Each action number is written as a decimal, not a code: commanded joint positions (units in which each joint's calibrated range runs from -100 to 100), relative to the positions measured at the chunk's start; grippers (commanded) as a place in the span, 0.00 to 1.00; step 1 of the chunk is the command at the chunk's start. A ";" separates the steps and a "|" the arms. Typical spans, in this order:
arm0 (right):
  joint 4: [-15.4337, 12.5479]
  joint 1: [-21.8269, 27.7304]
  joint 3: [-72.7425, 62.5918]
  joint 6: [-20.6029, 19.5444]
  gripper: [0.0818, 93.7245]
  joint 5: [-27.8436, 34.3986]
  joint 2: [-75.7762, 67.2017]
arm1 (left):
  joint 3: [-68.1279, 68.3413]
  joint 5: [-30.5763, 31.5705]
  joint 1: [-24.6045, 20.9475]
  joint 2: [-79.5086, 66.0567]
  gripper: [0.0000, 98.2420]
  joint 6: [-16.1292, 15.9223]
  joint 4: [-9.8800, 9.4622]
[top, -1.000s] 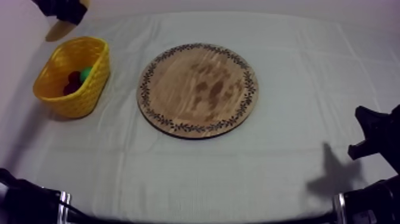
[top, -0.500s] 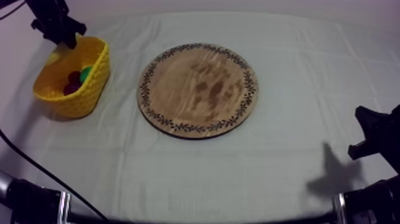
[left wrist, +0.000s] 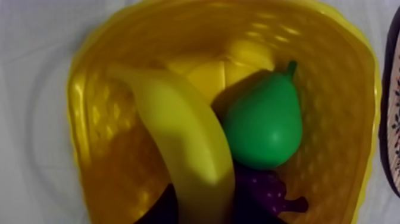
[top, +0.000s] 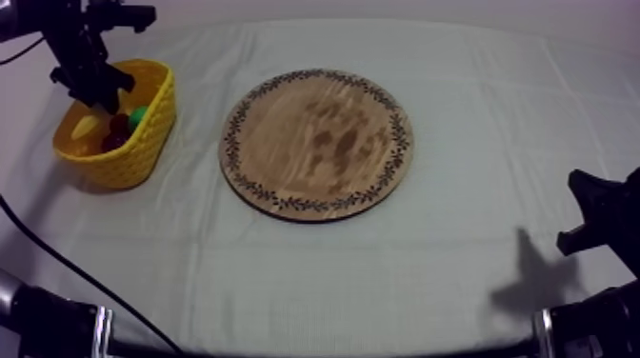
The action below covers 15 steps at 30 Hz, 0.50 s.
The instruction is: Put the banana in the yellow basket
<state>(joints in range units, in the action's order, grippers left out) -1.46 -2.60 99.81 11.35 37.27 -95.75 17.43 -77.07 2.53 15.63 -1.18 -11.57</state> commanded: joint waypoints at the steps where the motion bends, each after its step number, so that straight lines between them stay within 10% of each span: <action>1: 0.02 0.00 -0.03 0.01 0.00 -0.10 0.00 | 0.08 0.27 -0.06 -0.15 0.30 0.02 0.08; 8: 0.02 0.00 -0.03 0.01 0.00 -0.10 0.00 | 0.25 0.87 -0.96 -1.37 0.80 2.96 0.83; 15: 0.02 0.00 -0.03 0.01 0.00 -0.10 0.00 | 0.78 2.19 -1.43 -2.86 0.88 1.92 2.09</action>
<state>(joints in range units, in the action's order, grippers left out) -1.46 -2.60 99.81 11.35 37.19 -95.75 18.17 -74.98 1.07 12.85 0.82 -9.46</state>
